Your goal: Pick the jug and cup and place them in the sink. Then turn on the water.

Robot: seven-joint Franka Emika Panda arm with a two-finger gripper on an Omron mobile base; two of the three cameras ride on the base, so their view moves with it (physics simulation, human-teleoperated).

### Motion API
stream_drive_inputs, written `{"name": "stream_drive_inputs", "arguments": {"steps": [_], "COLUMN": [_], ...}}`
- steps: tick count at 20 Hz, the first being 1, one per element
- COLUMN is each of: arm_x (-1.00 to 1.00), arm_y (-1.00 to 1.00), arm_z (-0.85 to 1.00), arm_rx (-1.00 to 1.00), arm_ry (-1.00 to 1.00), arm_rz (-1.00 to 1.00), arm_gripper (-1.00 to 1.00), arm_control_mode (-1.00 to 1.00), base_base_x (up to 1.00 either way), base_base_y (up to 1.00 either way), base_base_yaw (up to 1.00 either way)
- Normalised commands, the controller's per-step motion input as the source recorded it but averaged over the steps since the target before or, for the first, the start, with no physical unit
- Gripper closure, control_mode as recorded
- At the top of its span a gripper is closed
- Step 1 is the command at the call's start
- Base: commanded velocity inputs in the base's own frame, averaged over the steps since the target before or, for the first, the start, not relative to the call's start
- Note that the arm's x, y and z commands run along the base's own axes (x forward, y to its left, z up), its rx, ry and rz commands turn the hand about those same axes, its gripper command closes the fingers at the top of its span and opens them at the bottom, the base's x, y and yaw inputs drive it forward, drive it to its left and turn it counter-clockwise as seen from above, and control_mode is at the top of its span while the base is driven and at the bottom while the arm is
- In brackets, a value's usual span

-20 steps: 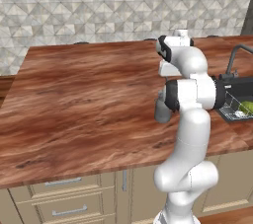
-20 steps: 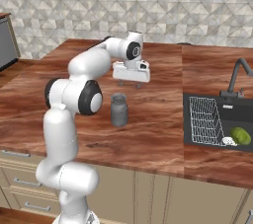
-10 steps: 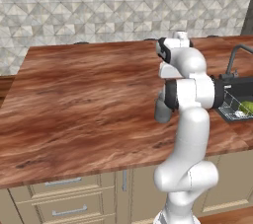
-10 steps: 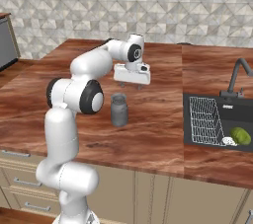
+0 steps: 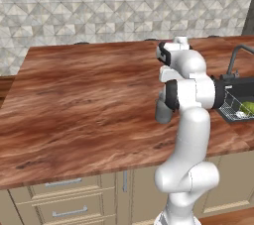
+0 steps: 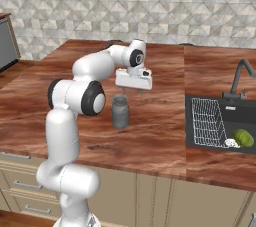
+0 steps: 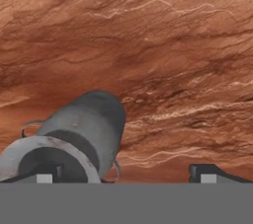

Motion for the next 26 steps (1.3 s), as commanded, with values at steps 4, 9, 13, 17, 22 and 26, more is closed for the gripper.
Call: {"name": "stream_drive_inputs", "arguments": {"steps": [4, 9, 13, 17, 22, 26], "arm_x": [0.0, 0.0, 0.0, 0.0, 0.0, 0.0], "arm_y": [0.0, 0.0, 0.0, 0.0, 0.0, 0.0], "arm_z": [-0.14, -0.1, -0.15, -0.14, -0.15, -0.18], "arm_rx": [0.0, 0.0, 0.0, 0.0, 0.0, 0.0], "arm_ry": [0.03, 0.02, 0.02, 0.04, 0.05, 0.07], "arm_rz": [0.0, 0.0, 0.0, 0.0, 0.0, 0.0], "arm_gripper": [-1.0, -1.0, -1.0, -1.0, -1.0, -1.0], "arm_control_mode": [-1.0, -1.0, -1.0, -1.0, -1.0, -1.0], "base_base_x": [0.0, 0.0, 0.0, 0.0, 0.0, 0.0], "base_base_y": [0.0, 0.0, 0.0, 0.0, 0.0, 0.0], "base_base_yaw": [0.0, 0.0, 0.0, 0.0, 0.0, 0.0]}}
